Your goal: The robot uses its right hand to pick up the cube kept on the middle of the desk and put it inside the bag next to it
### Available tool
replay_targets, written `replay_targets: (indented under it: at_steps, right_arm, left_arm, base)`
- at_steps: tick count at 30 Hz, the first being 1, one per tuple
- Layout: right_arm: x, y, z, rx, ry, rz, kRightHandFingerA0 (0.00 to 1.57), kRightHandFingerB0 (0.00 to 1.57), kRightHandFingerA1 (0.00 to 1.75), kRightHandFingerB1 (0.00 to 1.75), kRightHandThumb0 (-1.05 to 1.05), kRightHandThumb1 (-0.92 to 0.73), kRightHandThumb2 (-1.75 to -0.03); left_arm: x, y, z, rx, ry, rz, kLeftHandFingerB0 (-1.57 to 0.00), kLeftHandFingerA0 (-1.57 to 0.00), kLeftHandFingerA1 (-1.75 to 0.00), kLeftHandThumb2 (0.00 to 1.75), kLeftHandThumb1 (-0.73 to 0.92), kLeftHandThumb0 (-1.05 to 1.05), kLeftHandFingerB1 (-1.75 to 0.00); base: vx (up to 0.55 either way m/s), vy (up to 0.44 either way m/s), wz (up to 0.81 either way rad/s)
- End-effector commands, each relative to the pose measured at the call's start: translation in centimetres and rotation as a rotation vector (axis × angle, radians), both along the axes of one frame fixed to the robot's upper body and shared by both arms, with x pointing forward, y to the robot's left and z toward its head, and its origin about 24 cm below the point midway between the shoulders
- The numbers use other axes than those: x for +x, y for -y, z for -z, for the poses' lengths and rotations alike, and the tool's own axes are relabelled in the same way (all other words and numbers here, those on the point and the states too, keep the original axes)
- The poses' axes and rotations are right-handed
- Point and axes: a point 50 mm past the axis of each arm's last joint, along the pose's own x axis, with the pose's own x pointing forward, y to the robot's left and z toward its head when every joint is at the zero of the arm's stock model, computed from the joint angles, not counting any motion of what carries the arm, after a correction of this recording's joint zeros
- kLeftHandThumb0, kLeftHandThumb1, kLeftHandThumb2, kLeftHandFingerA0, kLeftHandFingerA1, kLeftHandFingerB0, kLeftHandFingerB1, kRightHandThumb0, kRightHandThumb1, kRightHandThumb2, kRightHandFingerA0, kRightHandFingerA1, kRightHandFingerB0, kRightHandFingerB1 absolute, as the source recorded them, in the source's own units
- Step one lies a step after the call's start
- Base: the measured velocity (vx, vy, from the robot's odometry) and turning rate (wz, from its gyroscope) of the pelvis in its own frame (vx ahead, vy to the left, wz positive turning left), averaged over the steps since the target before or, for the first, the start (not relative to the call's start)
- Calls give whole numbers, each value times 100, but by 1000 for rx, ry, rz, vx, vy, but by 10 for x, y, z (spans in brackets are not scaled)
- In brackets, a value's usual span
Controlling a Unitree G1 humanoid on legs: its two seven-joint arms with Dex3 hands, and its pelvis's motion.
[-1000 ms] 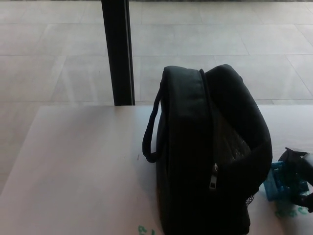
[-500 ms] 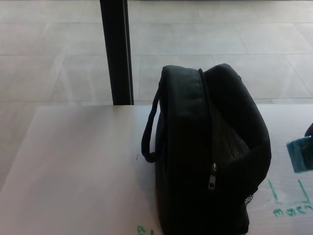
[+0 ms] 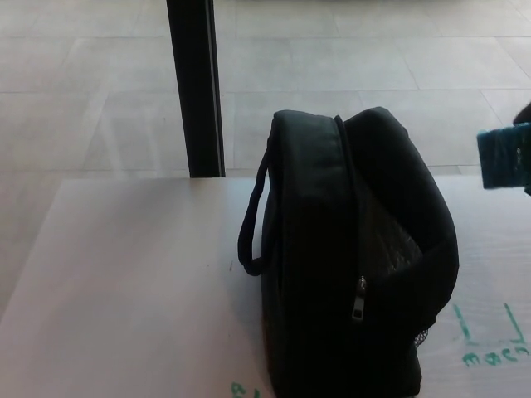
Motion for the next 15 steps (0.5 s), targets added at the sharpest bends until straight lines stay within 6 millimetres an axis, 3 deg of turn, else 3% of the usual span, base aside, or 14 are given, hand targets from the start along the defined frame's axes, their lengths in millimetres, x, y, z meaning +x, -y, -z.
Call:
replay_targets:
  at_steps: [1, 2, 4, 5, 6, 7, 11, 12, 13, 15]
  right_arm:
    - [-1, -23, -21, 66, 20, -102, 86, 73, 175, 159, -22, -57, -107]
    - [-2, -28, -24, 74, 43, -133, 88, 75, 175, 162, -21, -50, -113]
    - [-3, -34, -28, 87, 50, -156, 89, 77, 175, 163, -23, -50, -115]
    - [-7, -43, -33, 78, 72, -198, 86, 74, 175, 166, -18, -49, -114]
    - [-8, -47, -36, 71, 78, -200, 86, 74, 175, 165, -17, -51, -112]
    - [-9, -50, -38, 71, 93, -215, 87, 75, 175, 163, -15, -51, -113]
    - [-12, -60, -50, 77, 113, -245, 87, 76, 175, 163, -15, -50, -115]
    - [-14, -65, -56, 82, 125, -277, 89, 77, 175, 162, -16, -49, -120]
    - [-15, -69, -60, 79, 128, -296, 89, 76, 175, 162, -17, -50, -121]
    - [-17, -72, -62, 54, 129, -318, 93, 78, 175, 160, -20, -49, -121]
  left_arm:
    - [-2, -3, -3, 26, 0, 17, -16, -21, -55, 85, 54, -80, -47]
    - [-2, -3, -3, 13, -1, 6, -18, -24, -51, 60, 68, -77, -38]
    - [-2, -3, -3, 9, -3, 3, -18, -24, -52, 60, 68, -77, -38]
    - [-2, -3, -4, 30, -5, 16, -16, -20, -54, 84, 54, -79, -47]
    - [-2, -3, -3, 23, -3, 15, -18, -25, -51, 60, 69, -77, -38]
    - [-3, -4, -3, 27, -3, 17, -16, -21, -55, 85, 54, -80, -47]
    - [-4, -4, -2, 6, 4, -5, -15, -20, -55, 84, 54, -78, -47]
    - [-4, -4, -2, 2, 2, -6, -17, -24, -53, 60, 69, -76, -39]
    - [-4, -4, -1, 0, 2, -15, -16, -21, -55, 84, 53, -78, -47]
    - [-4, -5, -1, 0, -3, -25, -16, -22, -56, 85, 53, -78, -47]
  base:
    - [0, 0, 0]
    - [0, 0, 0]
    - [0, 0, 0]
    - [0, 0, 0]
    - [0, 0, 0]
    - [0, 0, 0]
    - [0, 0, 0]
    - [0, 0, 0]
    - [0, 0, 0]
    - [0, 0, 0]
